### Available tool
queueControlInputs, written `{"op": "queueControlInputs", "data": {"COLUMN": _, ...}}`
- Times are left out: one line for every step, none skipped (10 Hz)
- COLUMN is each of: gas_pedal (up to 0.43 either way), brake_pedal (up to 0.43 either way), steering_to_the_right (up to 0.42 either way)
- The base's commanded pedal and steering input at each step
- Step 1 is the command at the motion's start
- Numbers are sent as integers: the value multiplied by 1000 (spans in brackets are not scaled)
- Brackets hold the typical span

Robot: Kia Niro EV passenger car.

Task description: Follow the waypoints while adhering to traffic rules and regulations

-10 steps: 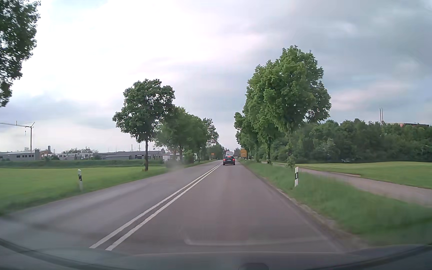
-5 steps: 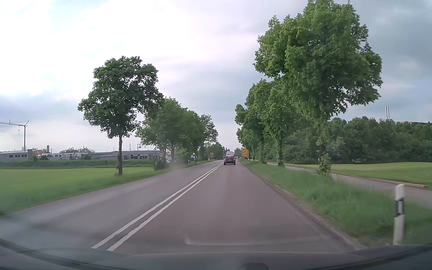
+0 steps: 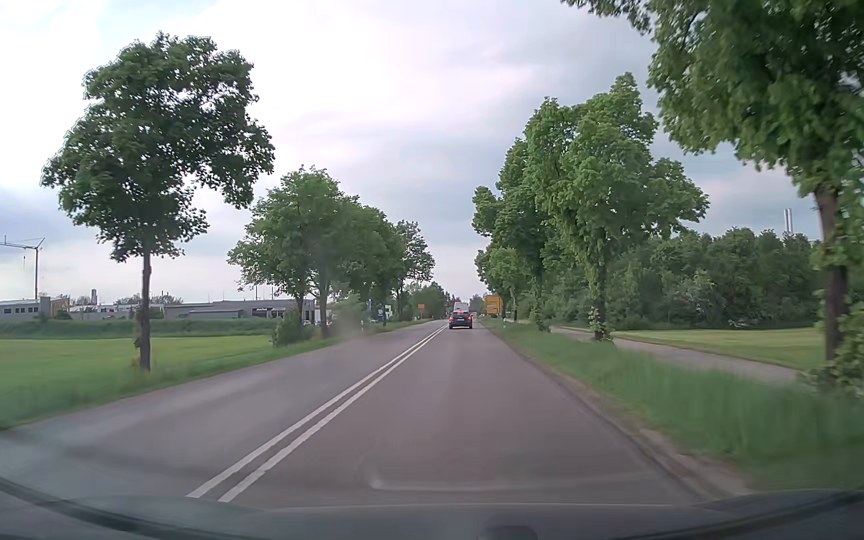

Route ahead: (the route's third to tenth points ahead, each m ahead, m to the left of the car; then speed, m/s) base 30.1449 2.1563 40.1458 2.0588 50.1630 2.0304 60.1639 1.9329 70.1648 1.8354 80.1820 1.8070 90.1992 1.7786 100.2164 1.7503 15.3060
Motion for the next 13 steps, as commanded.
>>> {"op": "queueControlInputs", "data": {"gas_pedal": 118, "brake_pedal": 0, "steering_to_the_right": -2}}
{"op": "queueControlInputs", "data": {"gas_pedal": 118, "brake_pedal": 0, "steering_to_the_right": -2}}
{"op": "queueControlInputs", "data": {"gas_pedal": 118, "brake_pedal": 0, "steering_to_the_right": -2}}
{"op": "queueControlInputs", "data": {"gas_pedal": 118, "brake_pedal": 0, "steering_to_the_right": -2}}
{"op": "queueControlInputs", "data": {"gas_pedal": 118, "brake_pedal": 0, "steering_to_the_right": -2}}
{"op": "queueControlInputs", "data": {"gas_pedal": 118, "brake_pedal": 0, "steering_to_the_right": -2}}
{"op": "queueControlInputs", "data": {"gas_pedal": 118, "brake_pedal": 0, "steering_to_the_right": -2}}
{"op": "queueControlInputs", "data": {"gas_pedal": 118, "brake_pedal": 0, "steering_to_the_right": -2}}
{"op": "queueControlInputs", "data": {"gas_pedal": 118, "brake_pedal": 0, "steering_to_the_right": -2}}
{"op": "queueControlInputs", "data": {"gas_pedal": 118, "brake_pedal": 0, "steering_to_the_right": -2}}
{"op": "queueControlInputs", "data": {"gas_pedal": 118, "brake_pedal": 0, "steering_to_the_right": -2}}
{"op": "queueControlInputs", "data": {"gas_pedal": 118, "brake_pedal": 0, "steering_to_the_right": -1}}
{"op": "queueControlInputs", "data": {"gas_pedal": 118, "brake_pedal": 0, "steering_to_the_right": -1}}
